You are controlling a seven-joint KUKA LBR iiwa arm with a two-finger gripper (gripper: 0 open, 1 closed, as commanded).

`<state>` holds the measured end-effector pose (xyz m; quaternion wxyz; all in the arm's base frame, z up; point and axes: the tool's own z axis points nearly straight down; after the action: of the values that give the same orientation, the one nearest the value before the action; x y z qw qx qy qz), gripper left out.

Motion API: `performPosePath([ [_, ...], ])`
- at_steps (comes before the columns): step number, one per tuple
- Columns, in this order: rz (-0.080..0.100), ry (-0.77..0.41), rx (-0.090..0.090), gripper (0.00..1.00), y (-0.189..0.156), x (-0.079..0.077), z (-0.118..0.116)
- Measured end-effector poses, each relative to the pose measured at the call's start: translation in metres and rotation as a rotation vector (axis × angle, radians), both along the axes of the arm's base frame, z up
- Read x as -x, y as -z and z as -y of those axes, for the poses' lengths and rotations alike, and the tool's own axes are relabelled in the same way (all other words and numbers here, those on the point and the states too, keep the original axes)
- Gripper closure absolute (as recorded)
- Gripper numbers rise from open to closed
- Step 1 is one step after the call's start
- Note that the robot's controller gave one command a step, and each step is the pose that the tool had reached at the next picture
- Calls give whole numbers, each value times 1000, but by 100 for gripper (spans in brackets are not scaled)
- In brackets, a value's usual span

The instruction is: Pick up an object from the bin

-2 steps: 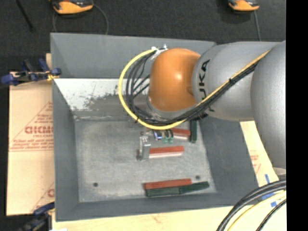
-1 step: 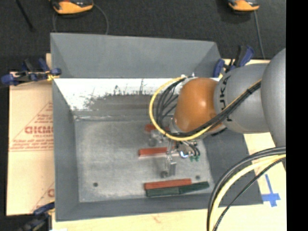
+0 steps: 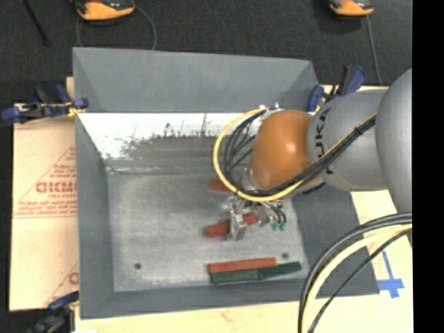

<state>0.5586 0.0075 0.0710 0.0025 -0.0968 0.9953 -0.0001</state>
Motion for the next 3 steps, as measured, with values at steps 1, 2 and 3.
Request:
performPosePath([
  [1,2,-489,2,100,0,-46,-11],
  [2,0,-485,0,0,0,-46,-11],
  [3,1,-482,0,100,0,-46,-11],
])
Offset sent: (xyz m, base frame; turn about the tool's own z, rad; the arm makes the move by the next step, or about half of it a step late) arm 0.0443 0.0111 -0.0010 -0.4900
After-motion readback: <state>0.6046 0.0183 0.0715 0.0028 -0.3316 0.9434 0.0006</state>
